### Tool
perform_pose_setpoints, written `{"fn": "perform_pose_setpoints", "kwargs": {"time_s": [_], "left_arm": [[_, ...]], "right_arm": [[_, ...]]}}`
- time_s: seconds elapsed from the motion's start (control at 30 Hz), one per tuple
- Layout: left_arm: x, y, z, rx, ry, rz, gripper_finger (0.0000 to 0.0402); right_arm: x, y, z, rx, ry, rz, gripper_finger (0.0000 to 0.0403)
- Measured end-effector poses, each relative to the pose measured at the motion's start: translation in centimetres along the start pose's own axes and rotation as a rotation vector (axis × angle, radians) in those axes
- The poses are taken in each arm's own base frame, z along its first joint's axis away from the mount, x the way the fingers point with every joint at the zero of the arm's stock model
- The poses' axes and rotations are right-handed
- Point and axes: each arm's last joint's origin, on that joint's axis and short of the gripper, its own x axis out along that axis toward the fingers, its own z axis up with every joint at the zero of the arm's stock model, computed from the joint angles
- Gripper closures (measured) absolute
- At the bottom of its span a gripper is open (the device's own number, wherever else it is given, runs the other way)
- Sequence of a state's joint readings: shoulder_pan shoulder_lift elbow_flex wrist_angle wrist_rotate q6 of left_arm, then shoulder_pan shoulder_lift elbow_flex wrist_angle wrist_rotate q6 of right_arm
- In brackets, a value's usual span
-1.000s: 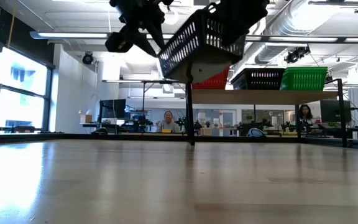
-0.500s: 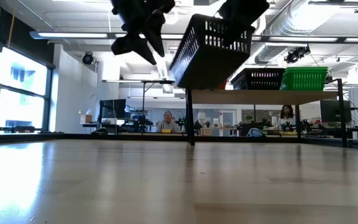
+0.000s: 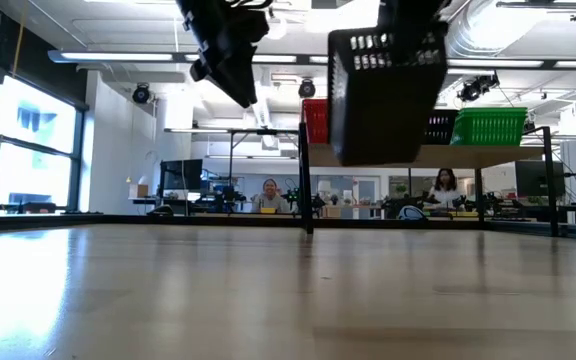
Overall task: Stack baskets on shelf by color
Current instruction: Stack the black basket on top of the other black baskets on the shelf
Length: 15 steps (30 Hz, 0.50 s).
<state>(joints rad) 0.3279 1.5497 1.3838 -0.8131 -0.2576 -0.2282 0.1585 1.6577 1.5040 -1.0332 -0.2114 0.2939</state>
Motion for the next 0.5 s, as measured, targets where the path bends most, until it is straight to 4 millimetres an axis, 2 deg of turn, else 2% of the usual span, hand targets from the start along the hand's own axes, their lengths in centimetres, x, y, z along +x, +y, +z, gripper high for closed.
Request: {"fn": "perform_pose_setpoints", "kwargs": {"time_s": [0.3,0.5], "left_arm": [[0.0,0.1,-0.3,0.124,0.033,0.021,0.0280],[0.0,0.2,-0.4,0.167,0.044,0.037,0.0280]], "right_arm": [[0.4,2.4,-1.4,0.093,0.088,0.051,0.0403],[-0.1,3.1,-2.6,0.135,0.125,-0.011,0.0403]]}}
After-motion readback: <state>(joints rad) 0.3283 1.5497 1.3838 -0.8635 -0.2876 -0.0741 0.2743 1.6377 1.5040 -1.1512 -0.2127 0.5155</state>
